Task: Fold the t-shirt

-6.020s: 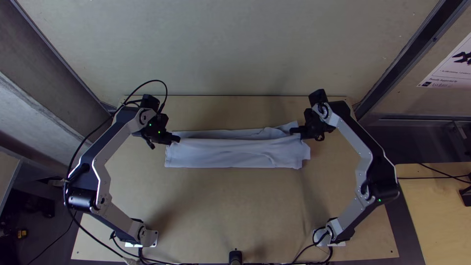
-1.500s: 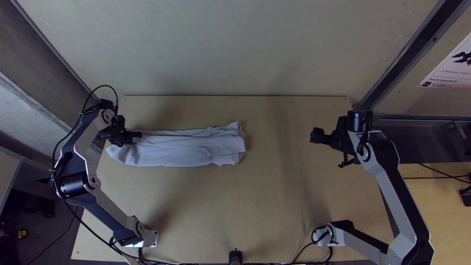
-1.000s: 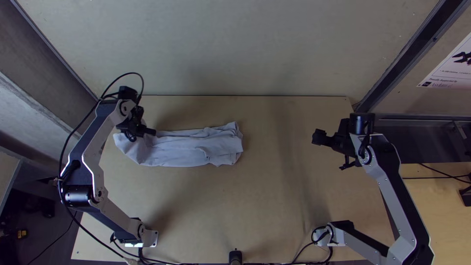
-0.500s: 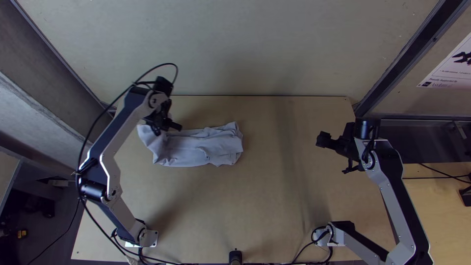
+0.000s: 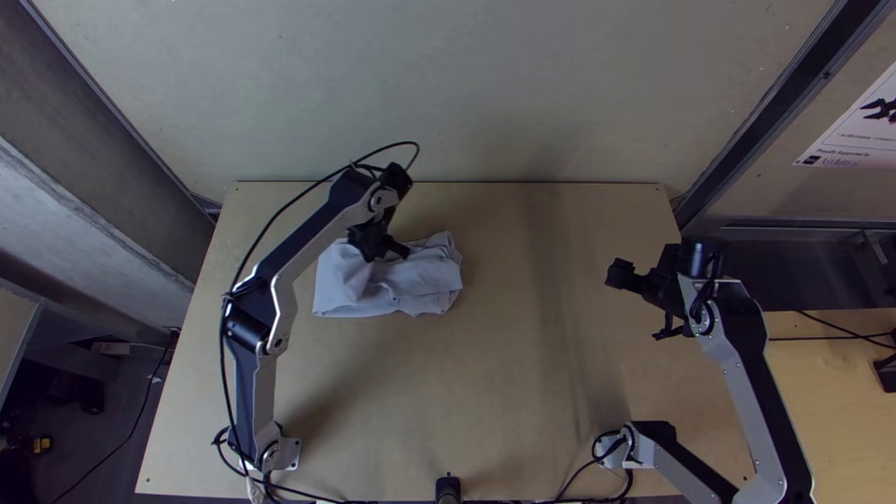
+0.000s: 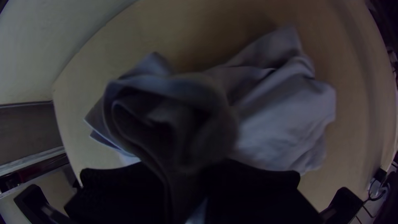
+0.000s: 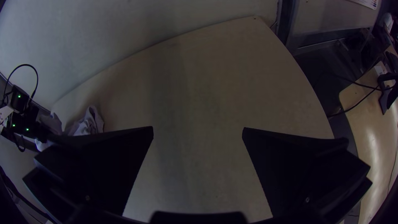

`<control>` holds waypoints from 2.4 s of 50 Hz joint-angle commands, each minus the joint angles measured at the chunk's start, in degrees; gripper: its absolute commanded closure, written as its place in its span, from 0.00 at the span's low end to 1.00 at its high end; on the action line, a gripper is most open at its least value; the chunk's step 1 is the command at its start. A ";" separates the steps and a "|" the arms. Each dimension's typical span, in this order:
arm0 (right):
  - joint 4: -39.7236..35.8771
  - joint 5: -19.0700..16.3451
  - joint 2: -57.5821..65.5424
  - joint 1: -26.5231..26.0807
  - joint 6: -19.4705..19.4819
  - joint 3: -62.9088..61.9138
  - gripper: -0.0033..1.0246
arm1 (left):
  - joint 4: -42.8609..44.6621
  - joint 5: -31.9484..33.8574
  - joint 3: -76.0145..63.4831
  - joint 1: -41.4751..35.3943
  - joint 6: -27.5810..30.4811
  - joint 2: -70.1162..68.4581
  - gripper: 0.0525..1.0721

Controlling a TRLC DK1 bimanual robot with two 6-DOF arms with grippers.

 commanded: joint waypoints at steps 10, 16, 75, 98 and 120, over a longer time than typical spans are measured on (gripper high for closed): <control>2.70 0.41 -0.42 -0.97 0.11 -3.07 0.04 | -2.23 8.26 8.87 -3.50 -4.58 8.02 0.59; 3.93 0.33 0.11 -0.35 0.28 -4.92 0.04 | -0.56 13.09 11.42 -5.87 -6.34 11.54 0.03; 10.88 0.41 -0.42 1.23 -7.80 4.13 0.04 | 21.94 27.94 4.74 2.65 -12.05 -4.28 0.04; 12.90 2.26 -3.85 -1.67 -19.40 17.58 0.04 | 28.79 20.74 -16.71 17.33 -2.03 -35.66 0.04; 26.70 2.44 -28.02 -1.23 -20.28 2.99 0.04 | 54.99 17.92 -54.50 30.95 7.29 -72.66 0.05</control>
